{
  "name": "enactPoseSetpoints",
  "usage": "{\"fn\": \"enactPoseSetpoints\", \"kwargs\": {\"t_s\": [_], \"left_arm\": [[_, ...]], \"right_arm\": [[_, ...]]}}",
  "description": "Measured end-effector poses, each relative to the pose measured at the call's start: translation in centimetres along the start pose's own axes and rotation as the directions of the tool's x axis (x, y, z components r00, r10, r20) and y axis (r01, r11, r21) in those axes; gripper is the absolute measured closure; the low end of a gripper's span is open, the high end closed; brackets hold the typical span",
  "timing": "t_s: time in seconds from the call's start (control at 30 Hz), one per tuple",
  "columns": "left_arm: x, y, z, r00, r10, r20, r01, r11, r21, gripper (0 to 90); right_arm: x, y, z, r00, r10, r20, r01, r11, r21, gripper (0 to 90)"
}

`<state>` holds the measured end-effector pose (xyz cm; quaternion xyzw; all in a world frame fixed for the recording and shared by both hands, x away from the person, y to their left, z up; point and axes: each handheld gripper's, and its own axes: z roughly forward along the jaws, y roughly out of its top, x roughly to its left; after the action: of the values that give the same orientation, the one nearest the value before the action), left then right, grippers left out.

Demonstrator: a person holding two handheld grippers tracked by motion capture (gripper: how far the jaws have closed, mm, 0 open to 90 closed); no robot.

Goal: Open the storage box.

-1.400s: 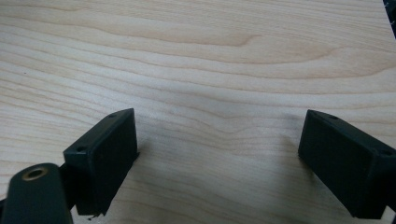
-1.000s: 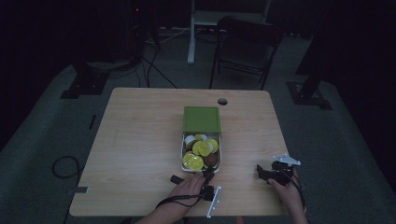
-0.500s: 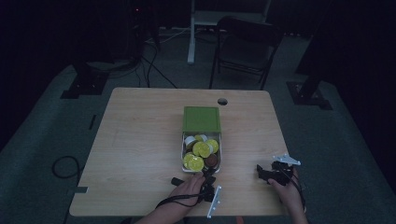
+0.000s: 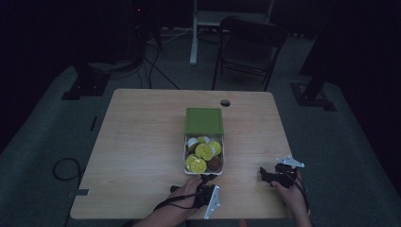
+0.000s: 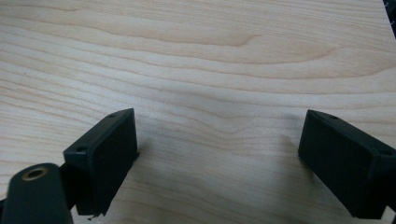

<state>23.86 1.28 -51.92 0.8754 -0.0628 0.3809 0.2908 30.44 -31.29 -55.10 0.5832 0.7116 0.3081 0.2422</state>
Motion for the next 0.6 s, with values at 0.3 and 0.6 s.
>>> {"fn": "enactPoseSetpoints", "kwargs": {"t_s": [0.3, 0.6], "left_arm": [[0.1, -0.8, -0.7, 0.9904, -0.127, 0.054, 0.129, 0.9911, -0.034, 57.4], [0.0, -2.3, -1.4, 0.9686, -0.223, 0.109, 0.226, 0.9741, -0.013, 58.9]], "right_arm": [[0.0, 0.0, 0.0, 1.0000, 0.000, 0.000, 0.000, 1.000, 0.000, 11.2], [0.0, 0.0, 0.0, 1.0000, 0.000, 0.000, 0.000, 1.000, 0.000, 11.3]]}}
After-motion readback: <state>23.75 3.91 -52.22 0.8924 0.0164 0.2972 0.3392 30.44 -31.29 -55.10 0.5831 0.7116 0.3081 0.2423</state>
